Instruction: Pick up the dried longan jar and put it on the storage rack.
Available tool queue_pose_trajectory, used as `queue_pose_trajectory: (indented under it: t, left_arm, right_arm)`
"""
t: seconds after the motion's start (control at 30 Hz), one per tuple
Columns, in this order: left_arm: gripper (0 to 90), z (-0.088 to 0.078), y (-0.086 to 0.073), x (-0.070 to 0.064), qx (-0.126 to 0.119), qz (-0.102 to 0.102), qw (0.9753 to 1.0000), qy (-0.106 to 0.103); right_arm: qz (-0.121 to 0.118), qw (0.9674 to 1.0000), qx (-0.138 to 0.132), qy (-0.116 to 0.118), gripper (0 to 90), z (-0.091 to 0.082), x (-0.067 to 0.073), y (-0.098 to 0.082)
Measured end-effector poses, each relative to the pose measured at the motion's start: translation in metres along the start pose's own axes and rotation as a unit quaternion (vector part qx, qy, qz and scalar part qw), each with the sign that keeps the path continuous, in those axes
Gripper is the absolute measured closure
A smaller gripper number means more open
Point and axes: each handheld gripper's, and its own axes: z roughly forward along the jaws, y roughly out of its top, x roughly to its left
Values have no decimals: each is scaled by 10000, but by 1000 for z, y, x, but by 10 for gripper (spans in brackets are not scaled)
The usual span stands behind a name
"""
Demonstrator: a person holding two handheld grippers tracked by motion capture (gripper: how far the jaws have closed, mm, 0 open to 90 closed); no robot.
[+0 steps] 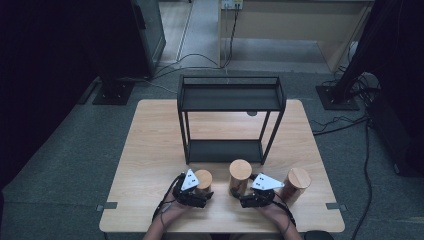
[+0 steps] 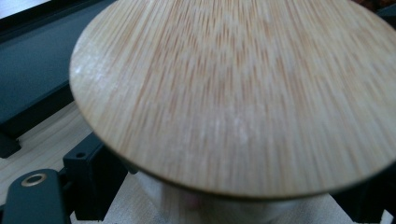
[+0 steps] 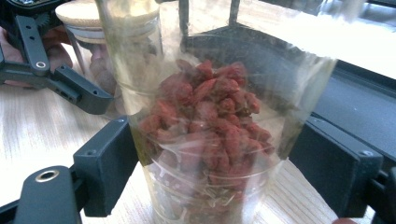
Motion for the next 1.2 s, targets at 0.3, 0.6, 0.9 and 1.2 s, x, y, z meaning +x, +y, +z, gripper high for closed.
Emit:
queue_pose_trajectory:
  t: [0.3, 0.6, 0.9, 1.2]
  left_arm:
    - [115, 0, 0, 0, 8, 32, 10000, -5]
    - [116, 0, 1, -1, 3, 46, 10000, -12]
    - [248, -1, -4, -3, -154, 24, 9999, 50]
    - [256, -2, -4, -1, -149, -62, 9999, 50]
  right_arm:
    - [32, 10000, -9, -21, 166, 0, 0, 0]
    - [41, 10000, -19, -15, 166, 0, 0, -1]
    - [22, 10000, -24, -34, 166, -1, 1, -1]
    - [1, 10000, -45, -59, 166, -1, 2, -2]
